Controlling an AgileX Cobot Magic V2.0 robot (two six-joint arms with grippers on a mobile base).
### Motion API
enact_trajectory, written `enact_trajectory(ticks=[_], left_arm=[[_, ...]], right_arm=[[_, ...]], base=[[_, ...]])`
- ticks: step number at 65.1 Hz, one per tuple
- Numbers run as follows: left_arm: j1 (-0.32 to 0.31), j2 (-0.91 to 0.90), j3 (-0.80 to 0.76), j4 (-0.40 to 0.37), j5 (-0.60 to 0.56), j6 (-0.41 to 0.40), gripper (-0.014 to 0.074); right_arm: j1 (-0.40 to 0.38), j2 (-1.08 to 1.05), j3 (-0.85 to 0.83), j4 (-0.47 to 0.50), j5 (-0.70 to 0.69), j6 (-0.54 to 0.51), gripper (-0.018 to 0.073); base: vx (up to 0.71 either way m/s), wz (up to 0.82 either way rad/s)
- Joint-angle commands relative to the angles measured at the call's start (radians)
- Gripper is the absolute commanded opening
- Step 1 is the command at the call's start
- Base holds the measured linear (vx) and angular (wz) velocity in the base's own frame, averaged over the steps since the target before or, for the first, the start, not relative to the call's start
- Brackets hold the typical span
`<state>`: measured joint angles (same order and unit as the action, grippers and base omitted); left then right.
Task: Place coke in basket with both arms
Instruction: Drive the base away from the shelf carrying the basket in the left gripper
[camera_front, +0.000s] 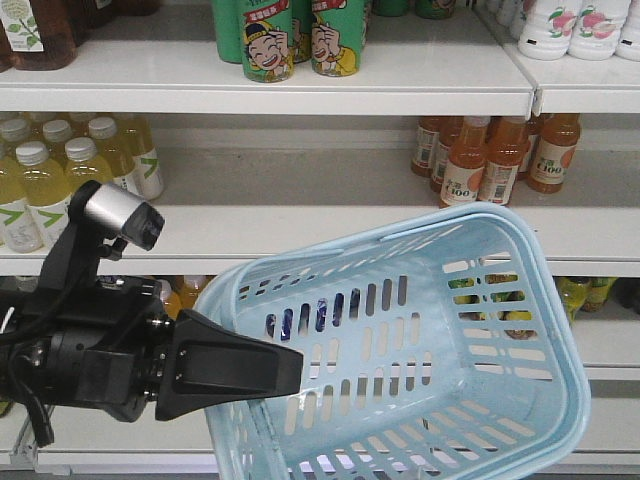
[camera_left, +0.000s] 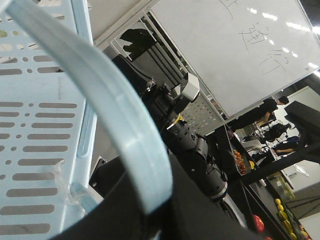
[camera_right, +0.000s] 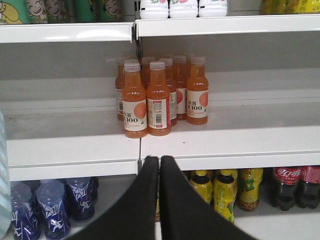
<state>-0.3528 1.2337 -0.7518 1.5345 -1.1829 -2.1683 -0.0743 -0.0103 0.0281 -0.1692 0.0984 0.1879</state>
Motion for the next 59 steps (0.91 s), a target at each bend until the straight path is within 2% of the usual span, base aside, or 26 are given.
enact_trajectory(ticks=[1, 33, 59], left_arm=[[-0.004, -0.027, -0.03, -0.1, -0.192, 0.005, -0.0006], [-0.004, -0.027, -0.03, -0.1, -0.192, 0.005, -0.0006], [-0.004, -0.027, -0.03, -0.1, -0.192, 0.005, -0.0006]], right_arm=[[-0.005, -0.014, 0.007, -0.011, -0.074, -0.008, -0.0005], [-0.005, -0.014, 0.007, -0.011, -0.074, -0.008, -0.0005], [-0.005, -0.014, 0.007, -0.011, -0.074, -0.008, -0.0005]], base=[[-0.01, -0.03], [-0.03, -0.12], [-0.06, -0.41]])
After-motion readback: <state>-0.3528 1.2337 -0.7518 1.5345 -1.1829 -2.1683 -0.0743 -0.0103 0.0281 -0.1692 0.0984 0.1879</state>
